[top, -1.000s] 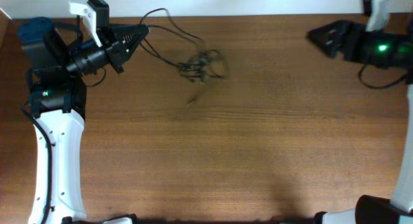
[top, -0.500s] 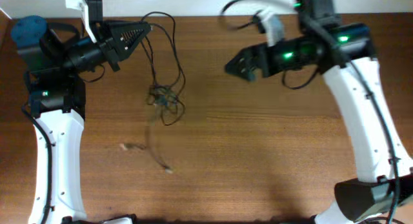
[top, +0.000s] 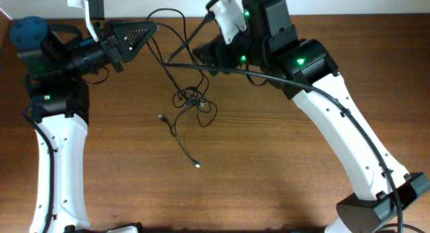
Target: Untangle cables
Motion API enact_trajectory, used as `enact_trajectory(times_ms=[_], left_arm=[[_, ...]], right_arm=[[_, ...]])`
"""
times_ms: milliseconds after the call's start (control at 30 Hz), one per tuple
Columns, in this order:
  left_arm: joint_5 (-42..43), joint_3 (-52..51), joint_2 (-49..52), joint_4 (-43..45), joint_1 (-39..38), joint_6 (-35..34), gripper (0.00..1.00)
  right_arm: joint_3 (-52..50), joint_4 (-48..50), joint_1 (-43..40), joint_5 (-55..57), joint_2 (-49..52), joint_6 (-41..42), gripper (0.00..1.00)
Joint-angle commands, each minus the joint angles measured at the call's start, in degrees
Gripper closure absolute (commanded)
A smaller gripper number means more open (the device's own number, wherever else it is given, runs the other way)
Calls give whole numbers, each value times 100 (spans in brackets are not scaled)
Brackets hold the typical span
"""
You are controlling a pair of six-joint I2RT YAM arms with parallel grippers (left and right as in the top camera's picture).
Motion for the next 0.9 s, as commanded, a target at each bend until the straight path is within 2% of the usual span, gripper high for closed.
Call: enact_trajectory(times_ms=[0,633,867], left_arm=[[107,37,-90,26,7,-72,100],[107,37,-90,11,7,-74,100],[457,35,-90,13,-151,-186,100]], right_arm=[[50,411,4,223,-42,81,18],[50,1121,17,-734,-190,81,22],[48,1884,52,-614,188,81,25]])
